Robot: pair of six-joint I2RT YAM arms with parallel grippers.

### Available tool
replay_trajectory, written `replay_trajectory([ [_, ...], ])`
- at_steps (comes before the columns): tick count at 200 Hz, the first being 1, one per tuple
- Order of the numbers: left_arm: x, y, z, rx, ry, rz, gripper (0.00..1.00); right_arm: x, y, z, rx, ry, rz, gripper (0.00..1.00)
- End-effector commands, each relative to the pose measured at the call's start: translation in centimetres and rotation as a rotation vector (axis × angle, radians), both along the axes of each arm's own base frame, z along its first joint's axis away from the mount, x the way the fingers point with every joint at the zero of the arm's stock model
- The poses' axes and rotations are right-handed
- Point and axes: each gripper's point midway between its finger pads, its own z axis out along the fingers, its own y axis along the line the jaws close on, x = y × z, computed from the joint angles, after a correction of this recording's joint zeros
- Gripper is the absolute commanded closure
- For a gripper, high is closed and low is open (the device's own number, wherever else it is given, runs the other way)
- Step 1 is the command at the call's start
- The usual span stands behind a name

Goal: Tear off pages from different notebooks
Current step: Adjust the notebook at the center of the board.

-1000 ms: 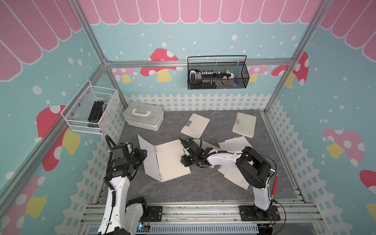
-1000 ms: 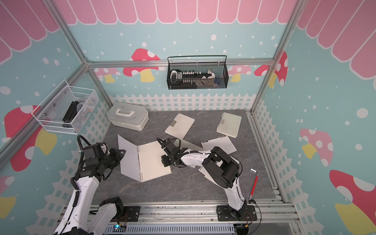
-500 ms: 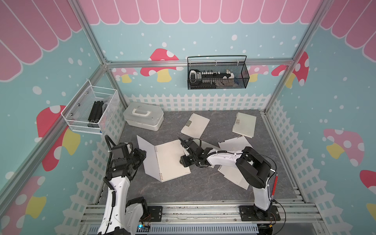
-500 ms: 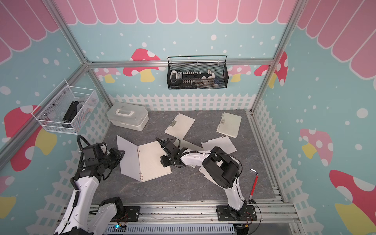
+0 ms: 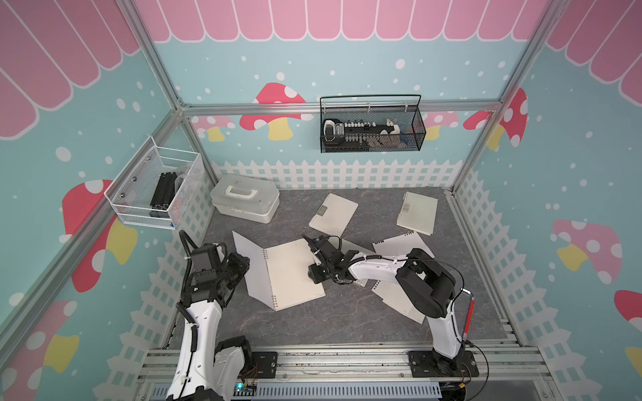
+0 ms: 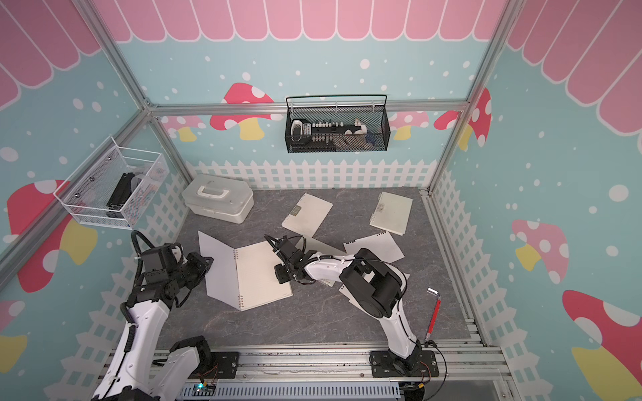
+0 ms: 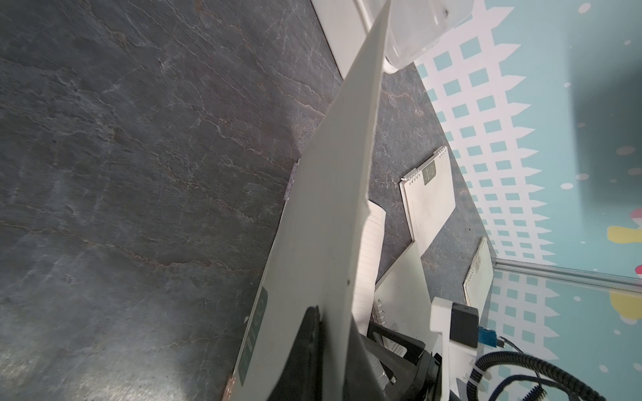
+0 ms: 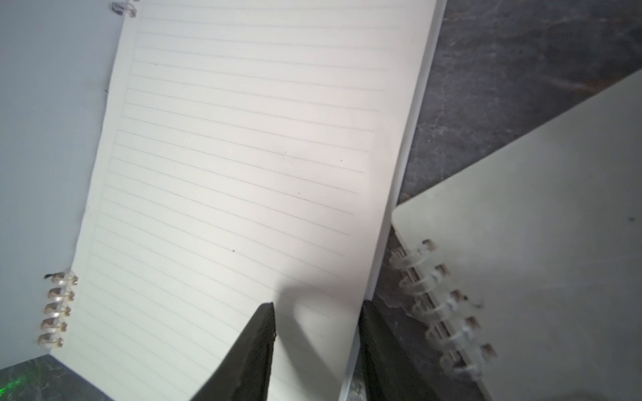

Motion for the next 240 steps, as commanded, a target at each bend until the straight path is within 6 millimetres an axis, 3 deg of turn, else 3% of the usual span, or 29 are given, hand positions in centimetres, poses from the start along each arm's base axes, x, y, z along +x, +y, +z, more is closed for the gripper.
replay_trajectory([
  [1,0.2,-0.1,0.4,-0.001,-0.010,-0.011,0.89,-0.1,0.5,0.7,0.028,0.000,0.006,0.60],
  [53,0.5,-0.1,0.4,-0.010,-0.015,-0.016,0.89,-0.5,0.9,2.9,0.006,-0.062,0.035,0.61],
  [77,0.6,-0.2,0.3,-0.016,-0.012,-0.017,0.96,-0.7,1.1,3.3,-0.021,-0.090,0.050,0.61],
  [164,1.0,-0.6,0.2,-0.043,-0.018,-0.031,0.99,0.1,0.0,2.1,-0.258,-0.147,0.074,0.57],
  [240,0.9,-0.5,0.1,-0.041,-0.017,-0.031,0.99,0.3,0.0,1.1,-0.306,-0.137,0.088,0.55],
])
